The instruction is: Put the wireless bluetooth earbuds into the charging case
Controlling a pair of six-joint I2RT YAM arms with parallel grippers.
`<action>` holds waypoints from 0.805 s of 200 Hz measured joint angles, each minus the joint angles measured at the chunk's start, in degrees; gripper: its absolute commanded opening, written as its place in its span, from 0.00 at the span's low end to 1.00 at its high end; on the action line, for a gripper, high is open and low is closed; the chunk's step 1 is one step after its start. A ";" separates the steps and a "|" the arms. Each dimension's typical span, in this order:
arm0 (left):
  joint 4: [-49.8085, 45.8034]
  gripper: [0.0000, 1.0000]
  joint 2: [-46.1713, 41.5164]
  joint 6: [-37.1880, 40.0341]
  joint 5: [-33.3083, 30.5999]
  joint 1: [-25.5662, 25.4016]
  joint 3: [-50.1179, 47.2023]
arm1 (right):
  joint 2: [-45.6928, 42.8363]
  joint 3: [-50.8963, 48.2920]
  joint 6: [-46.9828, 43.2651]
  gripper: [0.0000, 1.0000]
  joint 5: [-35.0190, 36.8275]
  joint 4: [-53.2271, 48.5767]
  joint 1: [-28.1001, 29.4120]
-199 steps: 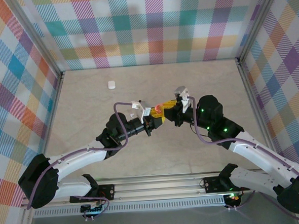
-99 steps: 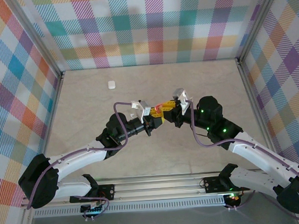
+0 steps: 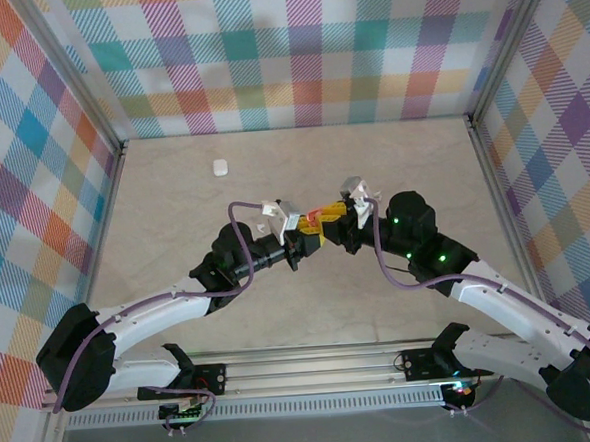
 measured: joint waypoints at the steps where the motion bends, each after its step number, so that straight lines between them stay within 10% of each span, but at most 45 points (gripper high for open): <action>1: -0.02 0.00 0.00 0.00 0.00 0.00 0.00 | 0.00 0.00 0.00 0.27 0.00 -0.02 -0.02; 161: -1.55 0.00 0.00 0.44 -0.17 0.00 0.02 | 0.39 0.07 3.69 0.29 0.24 -1.09 -0.02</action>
